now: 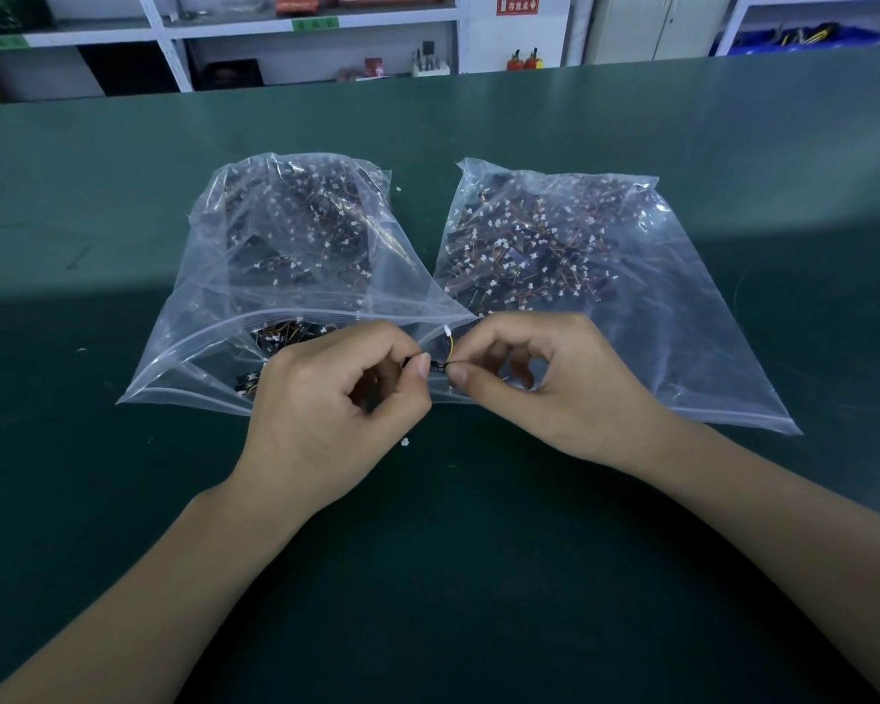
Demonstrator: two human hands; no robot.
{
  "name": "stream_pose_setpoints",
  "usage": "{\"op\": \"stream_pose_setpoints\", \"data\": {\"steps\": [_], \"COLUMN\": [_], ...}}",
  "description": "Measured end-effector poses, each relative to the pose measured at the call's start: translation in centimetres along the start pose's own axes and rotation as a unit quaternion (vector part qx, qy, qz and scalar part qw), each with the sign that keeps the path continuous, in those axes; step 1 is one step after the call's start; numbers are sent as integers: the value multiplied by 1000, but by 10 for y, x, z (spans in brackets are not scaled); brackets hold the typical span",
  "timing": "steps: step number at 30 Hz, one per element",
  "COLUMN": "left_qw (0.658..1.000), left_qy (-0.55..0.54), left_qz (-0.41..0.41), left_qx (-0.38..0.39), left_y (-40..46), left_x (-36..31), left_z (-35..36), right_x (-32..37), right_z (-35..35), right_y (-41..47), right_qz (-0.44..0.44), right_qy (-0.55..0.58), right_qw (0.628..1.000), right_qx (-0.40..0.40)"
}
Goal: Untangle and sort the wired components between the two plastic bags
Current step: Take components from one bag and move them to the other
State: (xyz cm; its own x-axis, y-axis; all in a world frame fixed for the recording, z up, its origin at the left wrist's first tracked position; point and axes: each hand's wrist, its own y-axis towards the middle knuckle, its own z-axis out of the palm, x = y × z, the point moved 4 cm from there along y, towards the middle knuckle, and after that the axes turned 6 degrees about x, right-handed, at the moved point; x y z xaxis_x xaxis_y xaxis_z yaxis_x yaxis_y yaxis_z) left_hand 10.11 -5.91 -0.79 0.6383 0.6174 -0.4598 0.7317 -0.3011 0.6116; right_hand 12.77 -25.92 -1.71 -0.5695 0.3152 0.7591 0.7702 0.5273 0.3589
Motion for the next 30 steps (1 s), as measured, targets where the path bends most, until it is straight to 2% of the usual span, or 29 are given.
{"op": "stream_pose_setpoints", "data": {"steps": [15, 17, 22, 30], "left_qw": [1000, 1000, 999, 998], "left_qy": [9, 14, 20, 35], "left_qz": [3, -3, -37, 17], "left_qx": [14, 14, -1, 43], "left_y": [0, 0, 0, 0], "left_x": [-1, 0, 8, 6], "left_z": [0, 0, -1, 1], "right_x": [3, 3, -2, 1], "right_z": [-1, -4, -8, -12], "right_y": [2, 2, 3, 3], "right_qz": [-25, -35, -27, -9], "right_qy": [-31, -63, -259, -263], "right_qw": [999, 997, 963, 963], "right_qx": [4, 2, 61, 55]}}
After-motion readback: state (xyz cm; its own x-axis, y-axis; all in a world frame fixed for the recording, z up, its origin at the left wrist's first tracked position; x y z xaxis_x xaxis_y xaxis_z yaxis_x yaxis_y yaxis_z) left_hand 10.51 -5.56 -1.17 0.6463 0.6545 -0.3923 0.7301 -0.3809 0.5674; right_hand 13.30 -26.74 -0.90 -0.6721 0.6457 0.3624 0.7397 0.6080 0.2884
